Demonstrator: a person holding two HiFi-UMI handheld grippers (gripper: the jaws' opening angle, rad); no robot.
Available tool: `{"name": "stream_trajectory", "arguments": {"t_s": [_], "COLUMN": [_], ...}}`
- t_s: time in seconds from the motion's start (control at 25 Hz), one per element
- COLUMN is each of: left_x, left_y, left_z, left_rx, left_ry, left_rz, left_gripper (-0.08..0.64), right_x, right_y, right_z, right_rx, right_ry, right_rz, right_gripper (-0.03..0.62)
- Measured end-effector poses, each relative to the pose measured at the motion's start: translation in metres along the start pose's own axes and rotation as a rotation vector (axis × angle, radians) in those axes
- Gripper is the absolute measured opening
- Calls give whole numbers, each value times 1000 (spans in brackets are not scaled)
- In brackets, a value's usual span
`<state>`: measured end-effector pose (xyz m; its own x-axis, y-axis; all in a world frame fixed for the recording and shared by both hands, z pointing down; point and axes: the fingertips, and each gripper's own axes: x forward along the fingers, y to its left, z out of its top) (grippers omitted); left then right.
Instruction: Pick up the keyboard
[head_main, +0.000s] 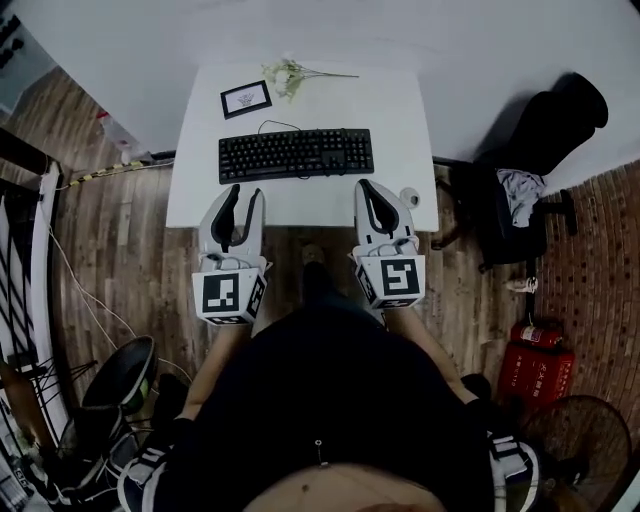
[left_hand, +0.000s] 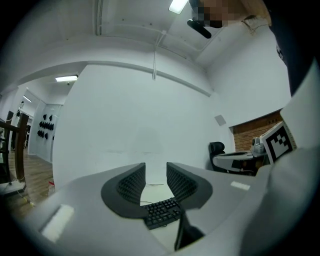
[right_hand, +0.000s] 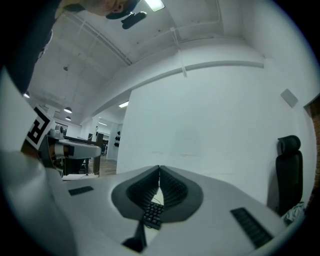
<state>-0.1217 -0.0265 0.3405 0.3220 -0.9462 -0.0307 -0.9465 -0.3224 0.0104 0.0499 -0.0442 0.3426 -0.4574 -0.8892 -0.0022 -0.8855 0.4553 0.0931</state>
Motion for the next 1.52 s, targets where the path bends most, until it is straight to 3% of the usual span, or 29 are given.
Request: {"name": "stream_trajectory", "arguments": {"t_s": [0.52, 0.96, 1.2, 1.52], "left_x": [123, 164, 167, 161], "left_y": [59, 99, 126, 154], "left_z": [-27, -62, -94, -158], "left_rx": [-11, -38, -136, -199], "left_ry": [63, 146, 231, 437], "left_rz": [96, 137, 154, 133], "left_gripper": [124, 127, 140, 189], "right_x": [140, 196, 211, 216], "right_y": [-61, -71, -67, -65], "right_z": [-37, -77, -99, -131], "right_rx": [4, 25, 21, 38], "right_ry": [85, 166, 210, 311], "right_rz": [109, 158, 163, 128], "right_gripper": [12, 12, 12, 12]}}
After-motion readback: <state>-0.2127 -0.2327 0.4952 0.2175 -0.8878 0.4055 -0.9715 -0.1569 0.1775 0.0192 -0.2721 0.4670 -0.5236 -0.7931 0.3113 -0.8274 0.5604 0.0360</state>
